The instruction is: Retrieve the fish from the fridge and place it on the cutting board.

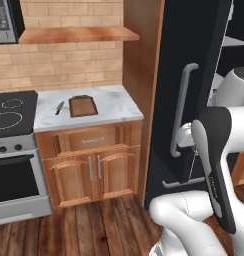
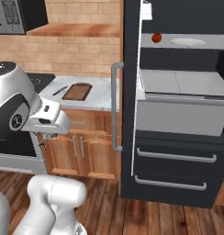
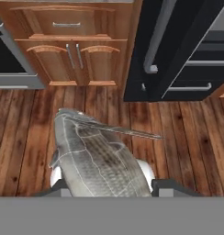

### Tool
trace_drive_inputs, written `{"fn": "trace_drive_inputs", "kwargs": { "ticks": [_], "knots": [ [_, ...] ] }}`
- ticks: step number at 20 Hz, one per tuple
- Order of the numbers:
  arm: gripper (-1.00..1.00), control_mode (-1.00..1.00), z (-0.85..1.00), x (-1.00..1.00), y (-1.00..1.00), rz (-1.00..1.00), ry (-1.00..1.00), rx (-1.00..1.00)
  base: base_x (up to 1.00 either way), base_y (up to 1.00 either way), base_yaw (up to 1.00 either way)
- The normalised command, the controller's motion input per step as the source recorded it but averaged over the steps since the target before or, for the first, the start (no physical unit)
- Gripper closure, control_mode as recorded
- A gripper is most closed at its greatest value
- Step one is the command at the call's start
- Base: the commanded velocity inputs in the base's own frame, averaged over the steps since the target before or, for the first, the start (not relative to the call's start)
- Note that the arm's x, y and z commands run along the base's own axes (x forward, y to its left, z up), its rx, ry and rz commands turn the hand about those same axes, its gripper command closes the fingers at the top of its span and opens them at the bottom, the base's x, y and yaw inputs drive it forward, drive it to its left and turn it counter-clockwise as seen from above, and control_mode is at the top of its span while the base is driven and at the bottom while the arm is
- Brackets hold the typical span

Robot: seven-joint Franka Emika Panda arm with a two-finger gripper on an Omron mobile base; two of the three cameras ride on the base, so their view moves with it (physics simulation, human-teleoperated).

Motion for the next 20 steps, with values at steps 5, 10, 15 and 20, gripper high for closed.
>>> {"fn": "trace_drive_inputs", "kwargs": {
  "ticks": [5, 10, 15, 20],
  "knots": [
    [1.0, 1.0, 0.0, 0.0, 0.0, 0.0, 0.0, 0.0, 0.02, 0.69, 0.0],
    [1.0, 1.0, 0.0, 0.0, 0.0, 0.0, 0.0, 0.0, 0.43, 0.42, -0.01],
    [1.0, 1.0, 0.0, 0.0, 0.0, 0.0, 0.0, 0.0, 0.61, 0.05, 0.1],
    [1.0, 1.0, 0.0, 0.0, 0.0, 0.0, 0.0, 0.0, 0.6, 0.1, 0.11]
  ]
}}
